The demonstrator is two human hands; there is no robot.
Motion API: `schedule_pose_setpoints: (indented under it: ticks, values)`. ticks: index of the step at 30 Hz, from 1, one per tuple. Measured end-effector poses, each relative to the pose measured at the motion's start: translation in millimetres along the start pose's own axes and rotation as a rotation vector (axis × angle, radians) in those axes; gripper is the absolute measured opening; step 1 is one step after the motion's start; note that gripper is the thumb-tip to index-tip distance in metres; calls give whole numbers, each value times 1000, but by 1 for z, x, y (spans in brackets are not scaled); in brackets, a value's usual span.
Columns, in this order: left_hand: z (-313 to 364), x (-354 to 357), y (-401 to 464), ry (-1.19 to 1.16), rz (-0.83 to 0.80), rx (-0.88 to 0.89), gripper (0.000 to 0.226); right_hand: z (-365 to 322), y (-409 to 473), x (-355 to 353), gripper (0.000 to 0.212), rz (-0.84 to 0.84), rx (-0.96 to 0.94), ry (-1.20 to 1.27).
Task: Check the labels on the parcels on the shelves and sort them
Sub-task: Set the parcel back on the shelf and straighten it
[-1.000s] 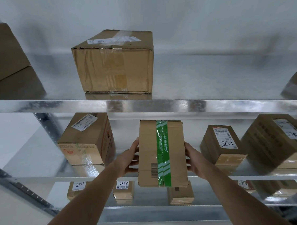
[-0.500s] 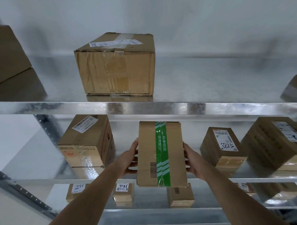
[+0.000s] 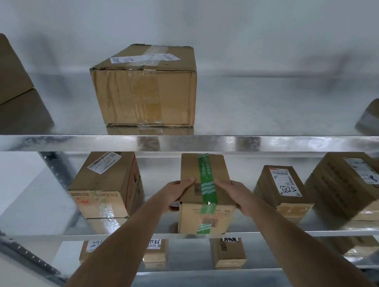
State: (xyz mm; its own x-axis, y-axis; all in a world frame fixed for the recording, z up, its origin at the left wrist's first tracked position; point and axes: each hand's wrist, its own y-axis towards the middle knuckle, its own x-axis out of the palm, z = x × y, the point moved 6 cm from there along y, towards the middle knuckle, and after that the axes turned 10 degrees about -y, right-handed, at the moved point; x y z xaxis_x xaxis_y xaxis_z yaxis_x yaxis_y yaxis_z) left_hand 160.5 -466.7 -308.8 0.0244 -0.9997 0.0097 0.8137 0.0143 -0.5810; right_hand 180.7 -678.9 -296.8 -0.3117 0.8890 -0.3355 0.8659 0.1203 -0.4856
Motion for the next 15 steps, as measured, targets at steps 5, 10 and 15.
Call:
schedule_pose_setpoints:
  ticks: [5,10,15]
  values:
    - [-5,-1,11,110,28,-22,43,-3,8,12,41,-37,35,-98]
    - [-9,-4,23,111,63,-38,83,2,14,23,51,-58,80,-77]
    - [-9,-4,25,108,91,-44,82,5,22,21,57,-51,83,-87]
